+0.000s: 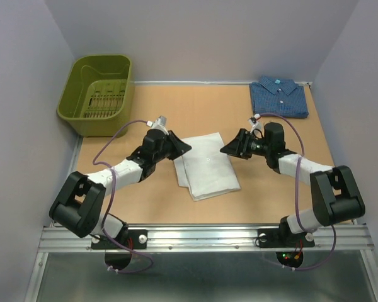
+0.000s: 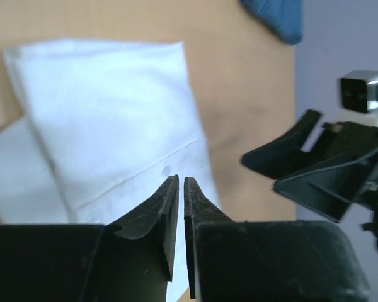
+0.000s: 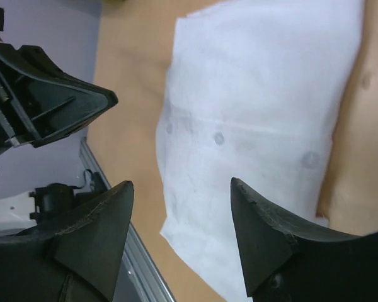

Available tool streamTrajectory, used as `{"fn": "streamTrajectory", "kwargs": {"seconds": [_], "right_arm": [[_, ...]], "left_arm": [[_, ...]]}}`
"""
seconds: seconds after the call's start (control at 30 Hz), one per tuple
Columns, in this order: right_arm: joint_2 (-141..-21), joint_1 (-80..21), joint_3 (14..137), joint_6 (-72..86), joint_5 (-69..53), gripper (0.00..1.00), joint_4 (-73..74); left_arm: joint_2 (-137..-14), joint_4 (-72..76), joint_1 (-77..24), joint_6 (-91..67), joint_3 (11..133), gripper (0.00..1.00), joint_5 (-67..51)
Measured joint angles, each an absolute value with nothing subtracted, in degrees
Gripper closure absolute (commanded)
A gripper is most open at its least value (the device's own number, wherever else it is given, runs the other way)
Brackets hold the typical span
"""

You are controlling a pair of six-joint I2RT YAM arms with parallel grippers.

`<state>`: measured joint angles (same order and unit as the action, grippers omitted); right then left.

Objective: Fold and stack the long sleeve shirts
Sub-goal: Fold the shirt

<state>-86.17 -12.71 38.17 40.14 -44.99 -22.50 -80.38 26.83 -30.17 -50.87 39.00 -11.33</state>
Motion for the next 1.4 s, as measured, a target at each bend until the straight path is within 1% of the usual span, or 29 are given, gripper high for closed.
{"fn": "streamTrajectory", "kwargs": {"seconds": [0.13, 0.2, 0.3, 0.43, 0.6, 0.67, 0.73, 0.77, 0.8, 0.83, 0.97, 1.03, 1.07, 1.17, 1.2, 1.23, 1.3, 1.4], "right_arm": [[-78.8, -12.7, 36.4, 33.5, -41.0, 0.40, -10.0], [-76.3, -12.7, 35.6, 31.3, -39.0, 0.44, -5.2], [-73.9, -12.7, 34.0, 28.7, -35.8, 0.46, 1.0], [-73.5, -12.8, 33.8, 26.2, -31.3, 0.46, 8.0], [-74.9, -14.1, 33.8, 24.7, -29.1, 0.52, 11.4], [-76.5, -15.6, 33.8, 24.3, -28.7, 0.57, 12.1], [-78.4, -18.6, 33.8, 24.3, -27.5, 0.63, 13.0], [-79.0, -20.1, 33.8, 24.3, -27.0, 0.71, 13.1], [-79.9, -22.1, 33.8, 24.4, -26.8, 0.74, 13.2], [-80.4, -23.6, 33.9, 24.9, -26.3, 0.76, 13.2], [-82.5, -30.6, 34.6, 27.4, -25.6, 0.76, 12.7], [-85.2, -34.7, 36.6, 30.2, -25.4, 0.72, 11.9], [-86.4, -36.2, 37.5, 31.4, -25.4, 0.64, 11.2], [-90.5, -40.4, 40.8, 35.3, -25.9, 0.53, 9.3], [-92.7, -42.4, 43.4, 36.7, -25.8, 0.48, 8.7], [-94.6, -44.3, 45.7, 37.5, -25.5, 0.45, 8.0], [-98.3, -47.7, 50.3, 38.8, -25.1, 0.39, 6.5], [-101.5, -51.4, 54.7, 39.8, -24.2, 0.32, 4.9]], "left_arm": [[-80.4, 21.4, -31.2, -50.9, 34.3, 0.80, -10.5], [-80.5, 19.4, -31.2, -50.9, 33.4, 0.80, -10.0], [-81.2, 18.5, -31.2, -50.9, 33.3, 0.80, -9.5], [-82.7, 18.0, -31.6, -50.9, 33.3, 0.80, -8.9], [-85.7, 17.2, -31.8, -50.8, 33.5, 0.80, -8.1], [-87.4, 16.8, -31.8, -50.5, 33.9, 0.80, -8.0], [-89.3, 16.4, -31.8, -50.3, 35.3, 0.80, -8.1], [-89.9, 16.3, -31.8, -50.0, 36.1, 0.80, -7.8], [-90.9, 15.9, -31.8, -49.4, 37.5, 0.80, -7.2], [-91.8, 15.5, -31.8, -49.0, 38.6, 0.80, -6.9], [-96.9, 12.7, -31.8, -45.4, 45.9, 0.80, -5.0], [-101.2, 10.2, -31.6, -42.0, 52.3, 0.80, -4.2], [-103.3, 9.5, -31.4, -40.7, 55.4, 0.79, -3.9], [-109.4, 7.5, -31.2, -36.4, 63.9, 0.79, -2.4], [-111.4, 6.7, -31.1, -34.6, 67.2, 0.78, -2.0], [-112.9, 6.5, -31.0, -33.5, 69.6, 0.78, -1.7], [-114.7, 6.1, -30.5, -31.0, 73.0, 0.76, -1.0], [-114.7, 5.7, -29.8, -28.9, 74.3, 0.71, 0.2]]}}
